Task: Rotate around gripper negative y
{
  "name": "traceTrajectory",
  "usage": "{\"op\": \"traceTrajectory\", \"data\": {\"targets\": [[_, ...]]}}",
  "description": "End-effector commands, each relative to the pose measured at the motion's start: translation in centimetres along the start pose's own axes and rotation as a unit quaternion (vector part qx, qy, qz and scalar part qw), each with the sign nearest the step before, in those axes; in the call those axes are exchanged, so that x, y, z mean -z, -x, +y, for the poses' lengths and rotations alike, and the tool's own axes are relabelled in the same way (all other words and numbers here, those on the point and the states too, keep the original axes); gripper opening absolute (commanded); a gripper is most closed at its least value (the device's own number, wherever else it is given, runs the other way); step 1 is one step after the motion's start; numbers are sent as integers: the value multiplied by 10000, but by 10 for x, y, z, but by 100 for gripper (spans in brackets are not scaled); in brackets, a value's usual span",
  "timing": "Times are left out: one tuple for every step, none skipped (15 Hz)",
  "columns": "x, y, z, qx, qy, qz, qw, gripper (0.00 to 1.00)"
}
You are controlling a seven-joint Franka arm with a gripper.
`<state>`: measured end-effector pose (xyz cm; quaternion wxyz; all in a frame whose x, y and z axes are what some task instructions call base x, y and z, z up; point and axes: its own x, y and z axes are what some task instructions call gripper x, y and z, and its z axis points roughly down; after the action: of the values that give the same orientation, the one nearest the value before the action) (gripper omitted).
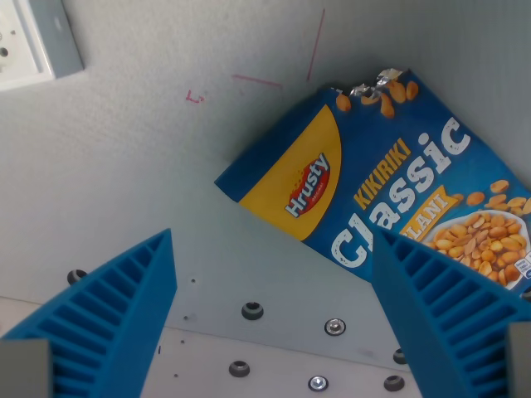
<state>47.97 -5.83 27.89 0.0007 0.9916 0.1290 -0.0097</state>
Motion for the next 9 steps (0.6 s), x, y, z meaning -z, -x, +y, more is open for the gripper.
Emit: {"op": "traceTrajectory", "data": {"targets": [[3, 0, 0, 0, 9, -37, 10000, 100], [3, 0, 0, 0, 9, -104, 9999, 100], [3, 0, 0, 0, 9, -170, 9999, 100], [3, 0, 0, 0, 9, -237, 9997, 100], [3, 0, 0, 0, 9, -304, 9995, 100], [3, 0, 0, -1, 9, -370, 9993, 100], [3, 0, 0, -1, 9, -437, 9990, 100], [3, 0, 0, -1, 9, -503, 9987, 100], [3, 0, 0, -1, 9, -570, 9984, 100]]}}
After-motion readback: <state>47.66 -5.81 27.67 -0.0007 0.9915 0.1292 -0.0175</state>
